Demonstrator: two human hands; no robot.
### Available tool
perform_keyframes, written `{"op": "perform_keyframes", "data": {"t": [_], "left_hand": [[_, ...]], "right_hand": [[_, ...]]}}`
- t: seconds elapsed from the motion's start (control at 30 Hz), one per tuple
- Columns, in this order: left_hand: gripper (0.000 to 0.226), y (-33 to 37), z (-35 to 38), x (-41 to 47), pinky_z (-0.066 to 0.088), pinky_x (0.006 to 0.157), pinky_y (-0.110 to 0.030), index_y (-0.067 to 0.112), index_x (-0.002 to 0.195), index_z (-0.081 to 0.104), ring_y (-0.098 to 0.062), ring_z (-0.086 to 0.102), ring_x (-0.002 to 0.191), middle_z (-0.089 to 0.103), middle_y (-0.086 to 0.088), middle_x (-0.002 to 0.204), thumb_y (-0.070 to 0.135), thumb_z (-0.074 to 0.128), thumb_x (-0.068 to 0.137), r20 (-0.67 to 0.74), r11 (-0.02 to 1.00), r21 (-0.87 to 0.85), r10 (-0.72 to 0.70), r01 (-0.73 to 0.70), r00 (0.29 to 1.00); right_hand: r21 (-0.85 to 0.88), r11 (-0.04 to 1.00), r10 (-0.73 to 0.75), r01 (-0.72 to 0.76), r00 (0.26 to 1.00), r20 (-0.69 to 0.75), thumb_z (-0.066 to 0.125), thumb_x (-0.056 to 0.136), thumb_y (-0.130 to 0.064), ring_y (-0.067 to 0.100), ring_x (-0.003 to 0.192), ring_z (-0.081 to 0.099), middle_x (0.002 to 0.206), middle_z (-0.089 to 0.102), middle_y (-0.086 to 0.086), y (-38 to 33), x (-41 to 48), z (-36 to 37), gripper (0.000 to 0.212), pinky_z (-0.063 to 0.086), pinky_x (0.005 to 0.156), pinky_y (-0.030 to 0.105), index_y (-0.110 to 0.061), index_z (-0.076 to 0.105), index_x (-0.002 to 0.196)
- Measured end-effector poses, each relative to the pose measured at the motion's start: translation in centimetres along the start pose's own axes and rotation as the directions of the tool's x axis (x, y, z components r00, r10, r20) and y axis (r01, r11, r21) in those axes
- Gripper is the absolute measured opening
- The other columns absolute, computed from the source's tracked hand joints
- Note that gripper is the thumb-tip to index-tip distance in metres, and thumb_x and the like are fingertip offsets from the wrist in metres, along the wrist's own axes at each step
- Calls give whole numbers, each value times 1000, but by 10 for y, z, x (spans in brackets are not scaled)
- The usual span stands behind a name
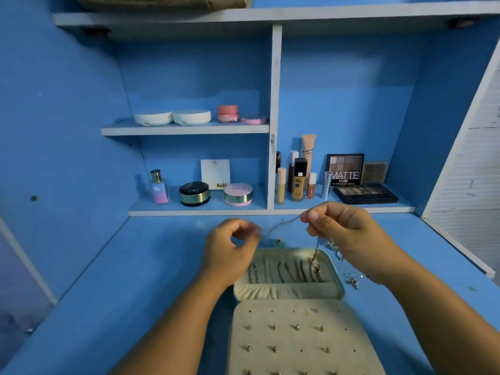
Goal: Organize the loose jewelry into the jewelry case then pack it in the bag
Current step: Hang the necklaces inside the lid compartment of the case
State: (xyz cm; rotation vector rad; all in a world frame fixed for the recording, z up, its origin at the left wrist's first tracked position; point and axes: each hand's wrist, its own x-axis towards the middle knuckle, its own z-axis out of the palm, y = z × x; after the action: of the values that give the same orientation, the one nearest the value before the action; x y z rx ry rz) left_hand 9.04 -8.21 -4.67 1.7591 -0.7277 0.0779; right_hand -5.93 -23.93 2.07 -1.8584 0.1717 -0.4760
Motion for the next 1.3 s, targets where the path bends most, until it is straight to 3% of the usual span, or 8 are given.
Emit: {"op": "perform_keyframes", "data": {"t": [0.13, 0.27, 0.4, 0.57, 0.83, 0.93, 1.07, 1.3], "left_hand": [[13, 2, 0, -1, 45, 74, -29, 30, 79, 72, -10, 62, 90, 70, 16, 85, 39, 66, 72, 28, 994, -101, -25, 28, 999], [34, 17, 2, -4, 42, 82, -27, 38, 91, 71, -6, 58, 105, 66, 19, 101, 62, 57, 73, 120, 987, -137, 99, -82, 988], [35, 28, 5, -6, 41, 89, -26, 42, 103, 67, -5, 55, 114, 64, 21, 111, 63, 53, 79, 279, 982, -136, 163, -128, 946], [16, 30, 4, -5, 43, 94, -30, 33, 92, 71, -3, 58, 108, 65, 20, 106, 46, 66, 85, 355, 986, -144, 135, -88, 925], [11, 30, 1, -4, 44, 102, -43, 40, 98, 70, -3, 60, 109, 67, 18, 111, 39, 61, 92, 411, 995, -103, 27, 18, 911], [29, 37, -1, -6, 39, 110, -34, 40, 113, 66, -3, 54, 122, 66, 15, 123, 46, 49, 91, 539, 978, -181, 7, 108, 842], [24, 47, -3, -11, 40, 102, -20, 24, 107, 68, -1, 57, 117, 71, 10, 115, 32, 46, 99, 615, 951, -255, 21, 174, 789], [19, 48, -7, -10, 53, 91, -27, 14, 96, 66, -13, 68, 96, 73, 3, 84, 25, 50, 92, 666, 894, -296, -59, 335, 744]], "right_hand": [[-205, 979, 39, -6, 987, 157, 58, 91, -31, 2, 78, 63, 77, 69, -8, -25, 12, -2, 18, 47, 74, 11, -21, 71, 87], [-346, 938, 39, 27, 983, 180, 60, 88, -41, 24, 86, 64, 83, 70, -1, -42, 23, -4, 19, 52, 84, 38, -25, 72, 85], [-458, 885, 57, 81, 958, 281, 54, 91, -45, 13, 61, 50, 83, 63, 8, -42, 19, 1, 24, 44, 59, 25, -27, 65, 80], [-349, 936, 45, 47, 967, 250, 51, 92, -47, 16, 56, 36, 75, 51, 20, -20, 10, 7, 27, 32, 54, 31, -25, 64, 81], [-250, 966, -27, 69, 986, 167, 53, 84, -52, 32, 74, 55, 94, 64, 14, -8, 9, 9, 27, 51, 71, 43, -27, 65, 84], [-223, 970, -66, 98, 987, 146, 54, 84, -47, 20, 84, 63, 93, 63, 3, -8, 10, 9, 26, 53, 78, 39, -24, 67, 82], [-106, 989, -94, 102, 993, 73, 57, 82, -44, 10, 90, 63, 94, 65, -2, -7, 10, 8, 29, 47, 77, 14, -18, 69, 82], [-14, 998, 59, -60, 996, -62, 58, 88, -34, -7, 69, 58, 68, 66, -18, 4, 17, -1, 27, 45, 78, 26, -10, 69, 87]]}}
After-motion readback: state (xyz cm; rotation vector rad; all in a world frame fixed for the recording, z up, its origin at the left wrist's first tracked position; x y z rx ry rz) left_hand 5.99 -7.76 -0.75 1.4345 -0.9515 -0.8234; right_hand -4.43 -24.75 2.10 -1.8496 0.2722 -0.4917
